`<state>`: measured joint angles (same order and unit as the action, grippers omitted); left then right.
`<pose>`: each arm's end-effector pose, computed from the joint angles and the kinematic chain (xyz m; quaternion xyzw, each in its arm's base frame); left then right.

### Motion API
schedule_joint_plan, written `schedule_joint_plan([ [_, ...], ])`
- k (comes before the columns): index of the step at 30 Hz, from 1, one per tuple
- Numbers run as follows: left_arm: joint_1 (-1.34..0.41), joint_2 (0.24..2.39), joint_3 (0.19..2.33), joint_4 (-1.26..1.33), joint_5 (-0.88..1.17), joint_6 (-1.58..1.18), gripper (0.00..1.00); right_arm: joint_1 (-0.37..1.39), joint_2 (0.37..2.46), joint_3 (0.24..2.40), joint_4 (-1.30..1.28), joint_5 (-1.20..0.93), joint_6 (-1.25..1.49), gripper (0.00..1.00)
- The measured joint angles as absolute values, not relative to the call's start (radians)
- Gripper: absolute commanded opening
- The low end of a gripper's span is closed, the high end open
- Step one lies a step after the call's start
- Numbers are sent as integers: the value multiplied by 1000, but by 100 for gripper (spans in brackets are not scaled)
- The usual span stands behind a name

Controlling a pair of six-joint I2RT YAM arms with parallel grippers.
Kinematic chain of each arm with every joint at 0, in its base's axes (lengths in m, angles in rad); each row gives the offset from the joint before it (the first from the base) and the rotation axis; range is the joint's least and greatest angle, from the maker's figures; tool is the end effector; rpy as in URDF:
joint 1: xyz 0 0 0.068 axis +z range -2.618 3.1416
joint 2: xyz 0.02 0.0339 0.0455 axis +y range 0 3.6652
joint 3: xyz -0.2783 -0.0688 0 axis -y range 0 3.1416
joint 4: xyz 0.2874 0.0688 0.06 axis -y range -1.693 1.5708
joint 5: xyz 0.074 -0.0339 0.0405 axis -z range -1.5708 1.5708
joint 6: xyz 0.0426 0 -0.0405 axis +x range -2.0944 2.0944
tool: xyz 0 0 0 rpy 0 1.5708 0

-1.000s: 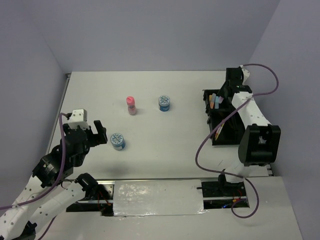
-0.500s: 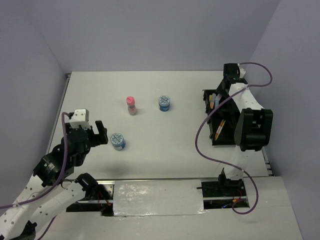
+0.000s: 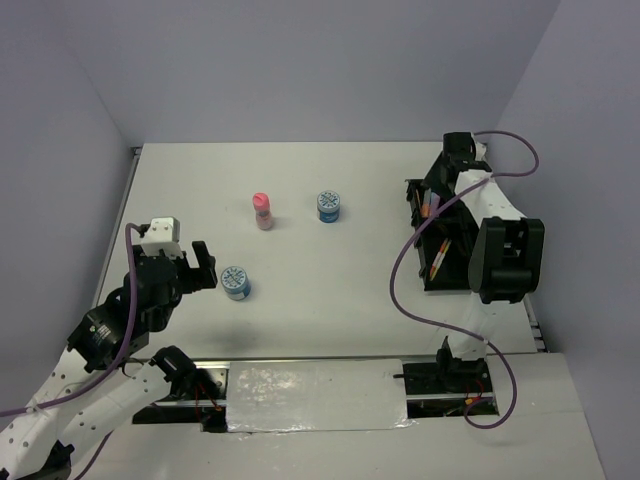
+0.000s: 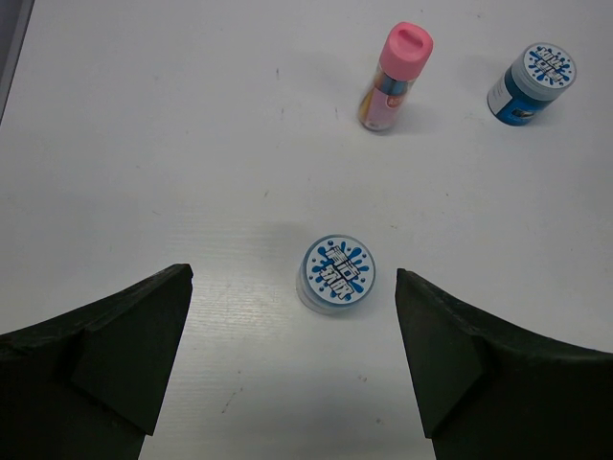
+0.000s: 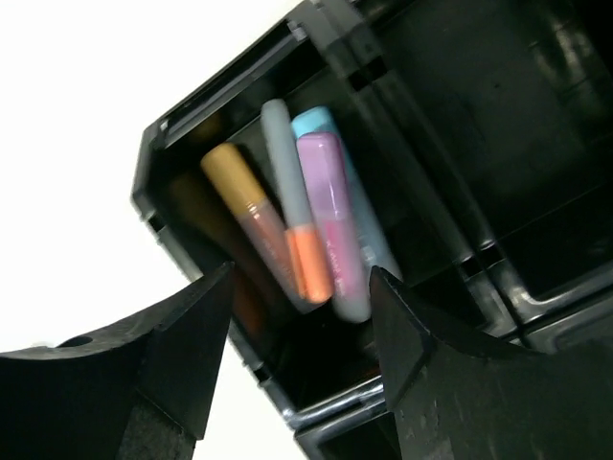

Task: Sort the stationery into containers
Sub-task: Place the stationery in the storage box, then pick up the stationery from the center of the board.

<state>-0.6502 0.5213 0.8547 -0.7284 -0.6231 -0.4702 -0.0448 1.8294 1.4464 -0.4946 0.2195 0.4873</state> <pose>0.1192 -0.0594 0.3611 -0.0981 0.8041 -0.0644 0.5828 0.4532 -0.0296 0.2419 0.2817 0.8922 -0.0264 0.3520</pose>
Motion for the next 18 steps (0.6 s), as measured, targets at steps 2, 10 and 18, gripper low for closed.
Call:
schedule_joint_plan([
  [2, -650, 521, 855, -728, -623, -470, 99, -28, 1822, 1446, -496, 220, 480, 68],
  [10, -650, 522, 855, -728, -622, -470, 99, 269, 1792, 1524, -495, 185, 334, 100],
  [18, -650, 522, 855, -727, -622, -470, 99, 527, 1959, 1768, -509, 127, 220, 100],
])
